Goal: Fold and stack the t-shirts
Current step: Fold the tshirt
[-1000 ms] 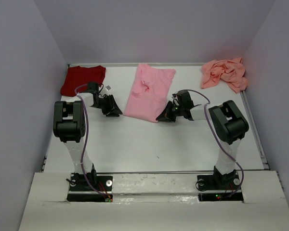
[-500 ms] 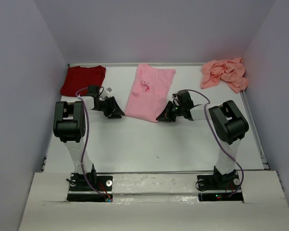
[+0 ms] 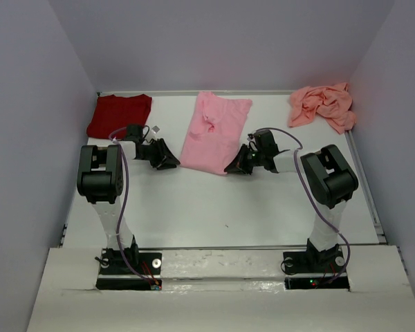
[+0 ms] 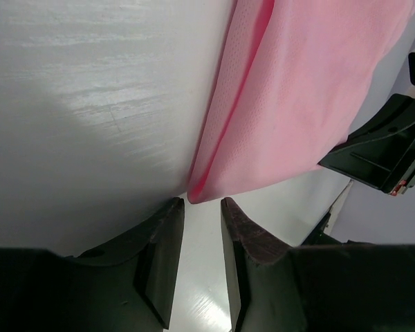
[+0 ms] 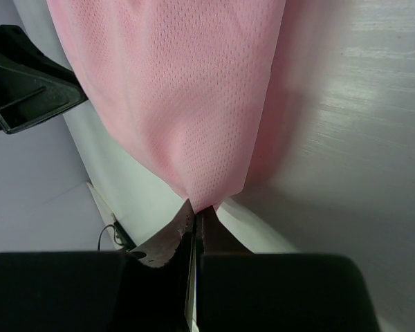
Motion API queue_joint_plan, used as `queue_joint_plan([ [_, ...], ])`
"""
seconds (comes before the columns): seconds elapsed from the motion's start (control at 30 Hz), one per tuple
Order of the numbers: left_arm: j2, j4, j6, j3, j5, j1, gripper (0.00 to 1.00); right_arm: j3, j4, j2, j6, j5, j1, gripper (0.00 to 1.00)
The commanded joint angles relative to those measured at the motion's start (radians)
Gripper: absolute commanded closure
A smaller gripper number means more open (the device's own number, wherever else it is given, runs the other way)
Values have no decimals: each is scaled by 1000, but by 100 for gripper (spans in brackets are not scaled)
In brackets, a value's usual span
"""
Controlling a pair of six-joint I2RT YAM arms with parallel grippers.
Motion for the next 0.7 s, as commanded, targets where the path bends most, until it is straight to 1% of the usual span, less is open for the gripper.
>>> queue_joint_plan([
  [0.0, 27, 47, -12, -16, -37, 3, 58, 5, 17, -48, -11, 14, 6, 100],
  [0.17, 44, 70, -30, -13, -42, -9, 59, 3, 15, -49, -12, 14, 6, 100],
  [0.33, 67, 70, -44, -2, -43, -20, 63, 6, 11, -52, -15, 17, 6, 100],
  [0.43, 91, 59, -51, 5, -42, -32, 83, 8, 8, -52, -19, 18, 6, 100],
  [0.57, 95, 44, -50, 7, -48, -44, 100, 12, -2, -52, -23, 22, 6, 100],
  [0.67, 76, 18, -39, 7, -60, -44, 100, 28, -40, -56, -35, 29, 6, 100],
])
